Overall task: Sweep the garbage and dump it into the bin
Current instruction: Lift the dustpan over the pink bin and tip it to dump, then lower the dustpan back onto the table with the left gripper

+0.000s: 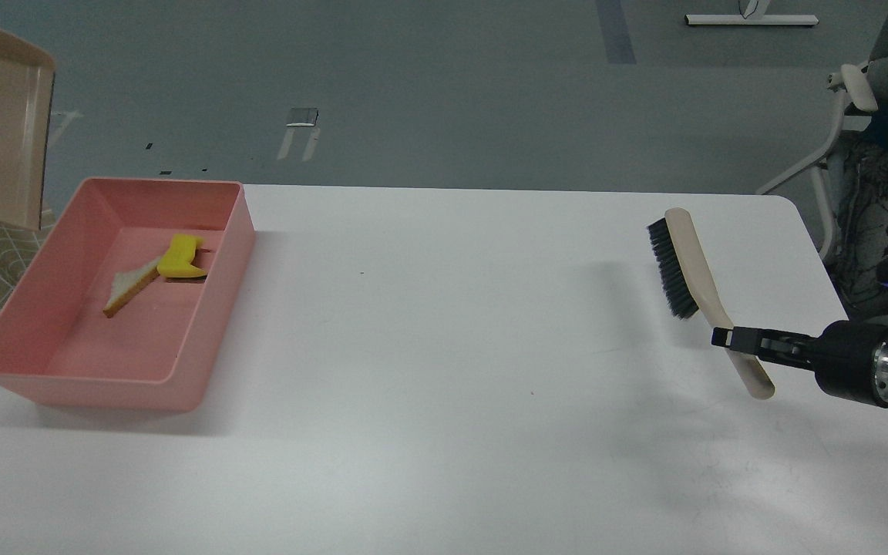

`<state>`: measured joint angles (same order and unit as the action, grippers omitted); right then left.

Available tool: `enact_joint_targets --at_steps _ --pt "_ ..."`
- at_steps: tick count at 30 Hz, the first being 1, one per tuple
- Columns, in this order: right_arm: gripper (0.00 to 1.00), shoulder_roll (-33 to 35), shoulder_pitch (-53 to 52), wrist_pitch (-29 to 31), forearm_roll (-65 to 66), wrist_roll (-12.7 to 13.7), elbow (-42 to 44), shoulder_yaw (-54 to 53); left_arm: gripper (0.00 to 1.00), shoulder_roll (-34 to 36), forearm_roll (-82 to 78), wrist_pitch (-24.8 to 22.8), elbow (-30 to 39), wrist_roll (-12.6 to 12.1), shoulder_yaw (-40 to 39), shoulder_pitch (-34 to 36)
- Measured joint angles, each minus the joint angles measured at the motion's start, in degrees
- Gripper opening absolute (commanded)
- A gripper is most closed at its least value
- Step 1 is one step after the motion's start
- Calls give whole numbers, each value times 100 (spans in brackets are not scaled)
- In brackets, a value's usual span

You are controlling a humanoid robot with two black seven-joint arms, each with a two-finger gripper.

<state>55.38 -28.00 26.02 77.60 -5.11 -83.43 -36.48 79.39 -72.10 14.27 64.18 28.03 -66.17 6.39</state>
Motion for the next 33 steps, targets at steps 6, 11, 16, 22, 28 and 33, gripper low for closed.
enact_joint_targets --at_steps 6,11,16,22,28,33 --pt "0 0 4 25 7 0 -29 21 0 -79 802 -771 590 -3 -10 897" --pt "0 -3 7 26 9 0 -24 31 0 -986 1157 -1458 830 -405 16 1591" --pt "0 12 64 27 10 0 -26 41 0 -2302 1186 -1703 1024 -1223 66 1957" --pt "0 8 92 26 10 0 -30 40 0 -3807 1159 -1704 1104 -1853 409 1997" --pt "0 -7 103 27 10 1 -21 38 0 -4633 1126 -1256 1096 -1940 1432 1944" --pt "0 -11 124 27 10 8 -15 45 0 -5176 1143 -915 1032 -1927 1983 1900"
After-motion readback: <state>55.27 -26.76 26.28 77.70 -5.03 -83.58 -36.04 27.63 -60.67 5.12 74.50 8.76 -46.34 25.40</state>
